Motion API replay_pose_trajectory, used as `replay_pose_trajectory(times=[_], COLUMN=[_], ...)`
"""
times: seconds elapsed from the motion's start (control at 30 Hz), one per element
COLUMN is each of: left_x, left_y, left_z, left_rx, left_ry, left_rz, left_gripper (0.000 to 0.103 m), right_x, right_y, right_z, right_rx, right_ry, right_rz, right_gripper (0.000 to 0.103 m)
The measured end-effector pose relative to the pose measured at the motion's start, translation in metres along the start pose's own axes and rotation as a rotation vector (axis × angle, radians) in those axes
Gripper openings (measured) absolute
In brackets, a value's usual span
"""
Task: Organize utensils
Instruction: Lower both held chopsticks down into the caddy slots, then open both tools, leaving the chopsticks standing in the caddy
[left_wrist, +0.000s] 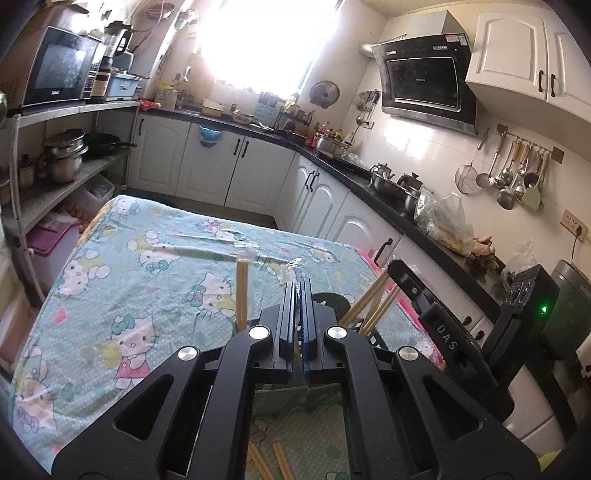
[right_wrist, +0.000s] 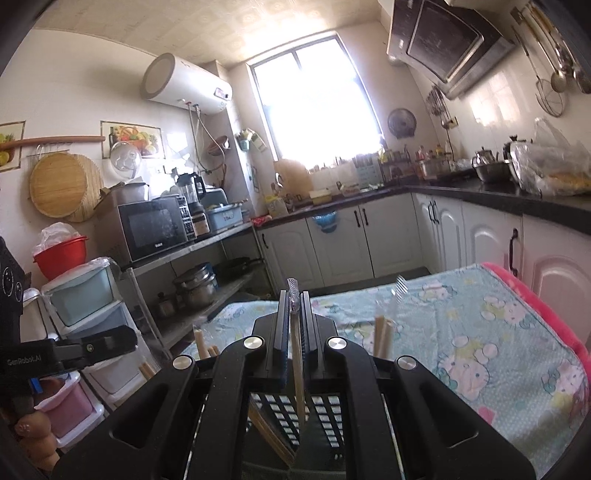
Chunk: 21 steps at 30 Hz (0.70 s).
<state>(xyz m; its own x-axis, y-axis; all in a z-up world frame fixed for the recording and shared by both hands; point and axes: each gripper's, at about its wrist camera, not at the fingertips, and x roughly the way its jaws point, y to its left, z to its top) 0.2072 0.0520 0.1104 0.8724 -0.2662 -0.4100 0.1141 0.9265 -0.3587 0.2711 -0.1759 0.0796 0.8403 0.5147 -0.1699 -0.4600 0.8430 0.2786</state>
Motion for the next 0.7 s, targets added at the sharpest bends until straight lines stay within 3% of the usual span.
replay_pose_trajectory(times=[0.2, 0.27, 0.33, 0.7], left_x=[-0.003, -0.005, -0.005, -0.008], left_y=[0.007, 0.010, 0.014, 0.026], left_z=[-0.003, -0.003, -0.004, -0.012], left_rx=[-0.014, -0.024, -0.033, -0.060], left_ry=[-0.003, -0.001, -0.001, 0.020], left_rz=[0.016, 0.021, 0.026, 0.045], left_gripper=[0.000, 0.004, 0.014, 0.029], right_x=[-0.003, -0.003, -0.005, -0.014], right_y=[-0.007, -0.010, -0.012, -0.013], right_z=[-0.005, -0.008, -0.010, -0.017], right_rx=[0.045, 0.056, 0.070, 0.090], right_ry=[0.055, 0.071, 0.085, 0.137], right_rz=[-0.021, -0.024, -0.026, -0.035], right_gripper=[0.007, 0.008, 0.016, 0.030])
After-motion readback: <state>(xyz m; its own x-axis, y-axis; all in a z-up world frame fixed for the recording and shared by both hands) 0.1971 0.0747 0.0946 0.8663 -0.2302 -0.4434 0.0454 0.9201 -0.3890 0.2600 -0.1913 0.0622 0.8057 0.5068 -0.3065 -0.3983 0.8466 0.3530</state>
